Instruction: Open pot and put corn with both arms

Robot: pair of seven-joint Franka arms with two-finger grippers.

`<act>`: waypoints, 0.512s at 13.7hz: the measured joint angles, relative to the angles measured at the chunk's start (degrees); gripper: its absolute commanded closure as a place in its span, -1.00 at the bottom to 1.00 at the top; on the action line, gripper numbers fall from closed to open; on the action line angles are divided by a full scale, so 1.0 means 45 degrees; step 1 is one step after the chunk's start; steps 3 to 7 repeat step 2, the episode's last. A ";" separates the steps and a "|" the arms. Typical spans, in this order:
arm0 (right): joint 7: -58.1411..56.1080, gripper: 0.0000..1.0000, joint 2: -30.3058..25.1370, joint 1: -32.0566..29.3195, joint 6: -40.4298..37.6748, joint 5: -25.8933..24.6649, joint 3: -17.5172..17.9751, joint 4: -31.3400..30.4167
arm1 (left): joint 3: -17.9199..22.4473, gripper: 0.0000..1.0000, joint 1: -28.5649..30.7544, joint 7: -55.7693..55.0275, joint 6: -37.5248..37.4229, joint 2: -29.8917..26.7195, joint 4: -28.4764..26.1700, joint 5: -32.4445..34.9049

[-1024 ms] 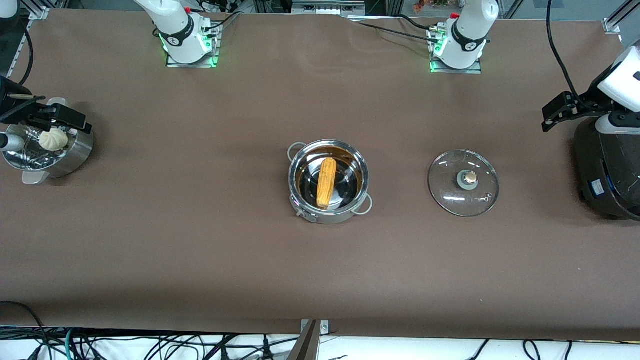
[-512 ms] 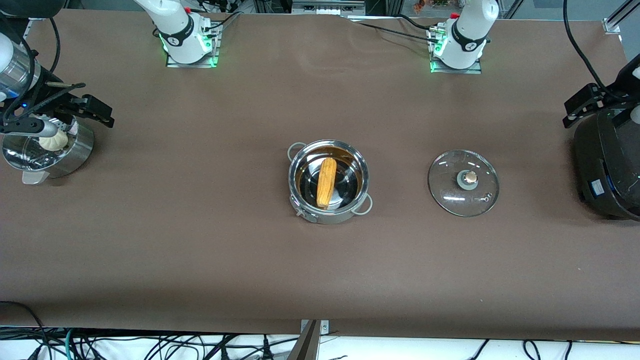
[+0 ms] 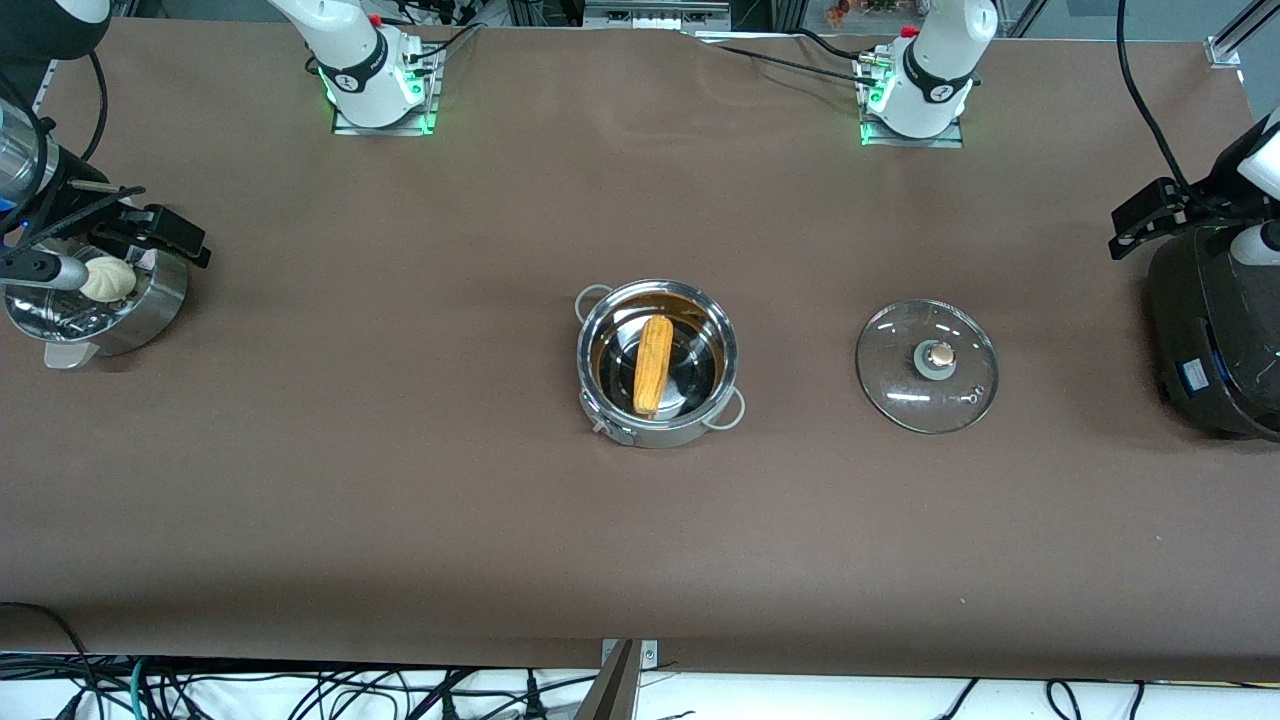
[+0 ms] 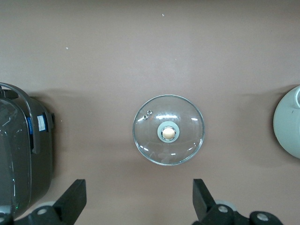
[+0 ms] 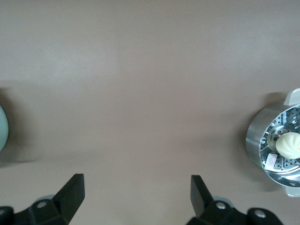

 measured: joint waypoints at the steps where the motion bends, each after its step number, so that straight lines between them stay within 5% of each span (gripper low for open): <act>1: -0.0014 -1.00 0.0000 0.0000 0.0000 0.0000 0.0000 0.0021 | 0.0000 -1.00 0.0000 0.0000 -0.0024 0.0000 0.0005 0.0000; 7: -0.0035 -1.00 0.0000 0.0000 0.0000 0.0000 0.0000 0.0023 | 0.0000 -1.00 0.0000 0.0000 -0.0037 0.0000 0.0010 0.0000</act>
